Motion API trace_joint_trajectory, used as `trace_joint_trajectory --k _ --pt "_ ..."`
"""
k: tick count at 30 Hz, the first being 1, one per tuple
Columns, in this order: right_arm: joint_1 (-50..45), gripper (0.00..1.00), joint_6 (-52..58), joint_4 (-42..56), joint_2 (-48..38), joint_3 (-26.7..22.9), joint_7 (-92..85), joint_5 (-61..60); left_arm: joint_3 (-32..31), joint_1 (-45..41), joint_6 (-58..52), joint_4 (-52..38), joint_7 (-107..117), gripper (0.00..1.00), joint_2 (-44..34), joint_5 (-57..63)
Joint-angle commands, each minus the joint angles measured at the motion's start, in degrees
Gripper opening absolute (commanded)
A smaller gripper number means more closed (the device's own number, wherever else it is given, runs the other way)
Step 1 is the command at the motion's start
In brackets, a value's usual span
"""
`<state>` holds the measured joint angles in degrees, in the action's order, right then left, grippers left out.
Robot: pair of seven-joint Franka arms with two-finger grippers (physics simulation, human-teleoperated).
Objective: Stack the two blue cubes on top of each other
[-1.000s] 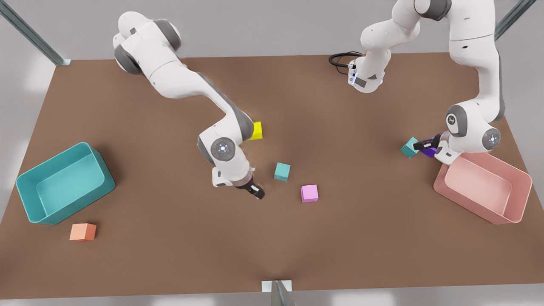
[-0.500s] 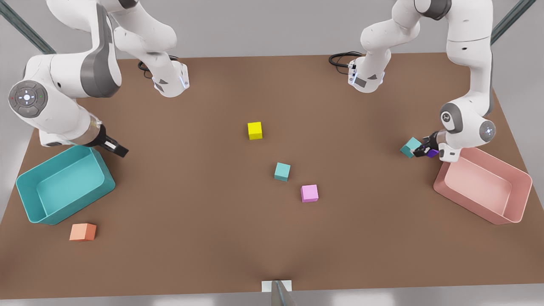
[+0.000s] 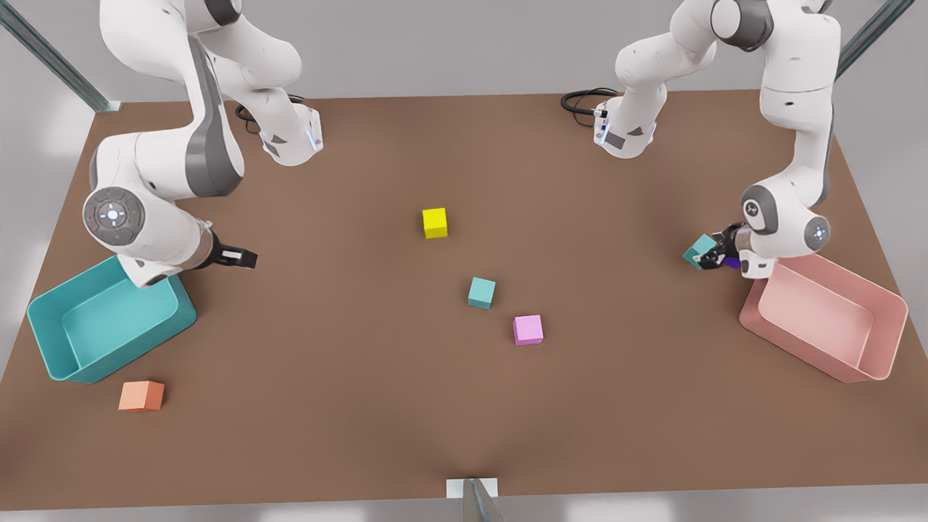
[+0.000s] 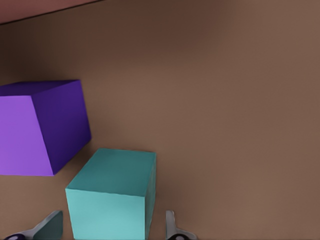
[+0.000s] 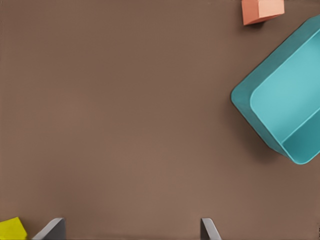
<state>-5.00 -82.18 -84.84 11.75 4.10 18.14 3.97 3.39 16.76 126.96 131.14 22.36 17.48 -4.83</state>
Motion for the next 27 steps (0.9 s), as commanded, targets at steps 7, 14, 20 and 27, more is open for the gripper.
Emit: trace_joint_trajectory --k 7,14,20,27 --pt "0.0 1.0 -0.4 0.0 0.5 0.0 -12.9 0.0 0.0 0.0 4.9 0.0 1.2 1.0 2.9 0.1" --pt "0.3 1.0 -0.4 0.1 1.2 0.0 -12.9 0.0 -0.5 -1.4 1.6 0.0 2.0 0.54 0.1 0.0" --pt "0.4 1.0 -0.4 0.1 1.1 -0.1 -13.0 0.0 -15.8 -13.5 -27.5 -26.7 26.8 0.6 2.0 -2.2" --pt "0.5 1.0 -0.5 0.6 1.1 -0.1 -13.3 -0.1 -15.9 -40.3 -24.0 -51.8 30.2 0.6 20.1 1.8"
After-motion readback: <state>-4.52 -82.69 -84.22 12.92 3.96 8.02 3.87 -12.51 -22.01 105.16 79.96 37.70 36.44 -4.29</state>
